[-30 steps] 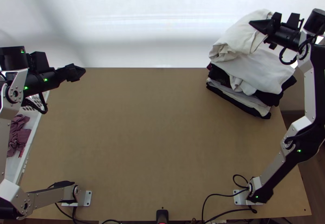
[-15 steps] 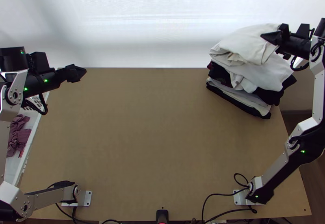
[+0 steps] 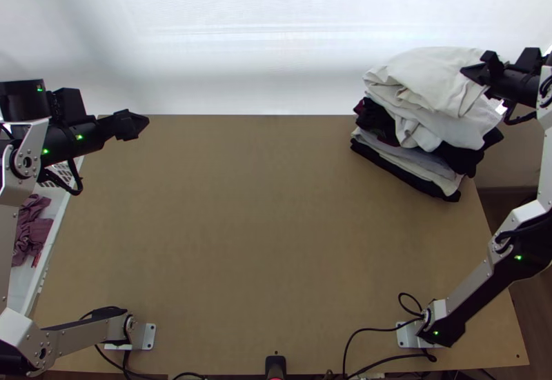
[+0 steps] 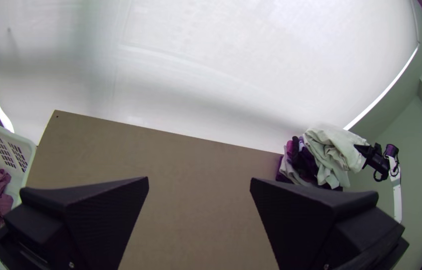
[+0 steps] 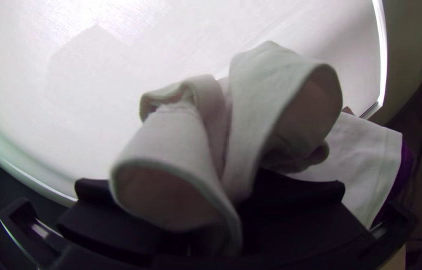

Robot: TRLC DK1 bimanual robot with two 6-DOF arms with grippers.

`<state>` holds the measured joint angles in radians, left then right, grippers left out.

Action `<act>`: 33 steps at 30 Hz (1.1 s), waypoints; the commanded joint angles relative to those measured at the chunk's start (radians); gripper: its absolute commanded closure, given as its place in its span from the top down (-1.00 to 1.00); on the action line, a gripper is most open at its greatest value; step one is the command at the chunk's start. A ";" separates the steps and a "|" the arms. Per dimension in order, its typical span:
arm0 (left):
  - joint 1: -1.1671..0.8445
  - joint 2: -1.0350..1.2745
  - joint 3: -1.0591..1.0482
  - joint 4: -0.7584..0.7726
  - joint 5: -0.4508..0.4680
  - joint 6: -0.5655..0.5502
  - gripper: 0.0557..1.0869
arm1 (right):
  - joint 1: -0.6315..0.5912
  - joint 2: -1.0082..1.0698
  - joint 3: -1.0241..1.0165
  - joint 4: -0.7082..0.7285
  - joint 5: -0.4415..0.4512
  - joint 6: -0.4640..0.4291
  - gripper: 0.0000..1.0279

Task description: Fold the t-shirt

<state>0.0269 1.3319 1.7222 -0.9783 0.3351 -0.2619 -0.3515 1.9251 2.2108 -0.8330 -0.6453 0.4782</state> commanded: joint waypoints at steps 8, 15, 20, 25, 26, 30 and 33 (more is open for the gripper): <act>-0.007 -0.003 0.013 0.012 -0.001 -0.017 0.92 | -0.029 0.000 0.000 -0.026 0.049 -0.049 0.39; -0.007 0.003 0.014 0.015 -0.001 -0.017 0.92 | -0.029 0.002 0.000 -0.026 0.138 -0.093 0.79; -0.007 0.003 0.014 0.016 -0.001 -0.017 0.92 | -0.020 0.003 -0.020 -0.026 0.283 -0.158 0.88; -0.007 0.003 0.014 0.016 -0.001 -0.017 0.92 | -0.017 -0.011 -0.048 -0.031 0.346 -0.204 0.89; -0.007 0.003 0.014 0.016 -0.001 -0.017 0.92 | -0.017 -0.021 -0.062 -0.034 0.357 -0.216 0.89; -0.007 0.003 0.017 0.016 -0.001 -0.017 0.92 | -0.014 -0.060 -0.122 -0.034 0.411 -0.257 0.89; -0.007 0.004 0.019 0.016 -0.001 -0.017 0.92 | -0.003 -0.100 -0.183 -0.034 0.447 -0.297 0.89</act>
<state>0.0269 1.3323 1.7226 -0.9775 0.3351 -0.2619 -0.3687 1.9007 2.0792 -0.8631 -0.2256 0.2325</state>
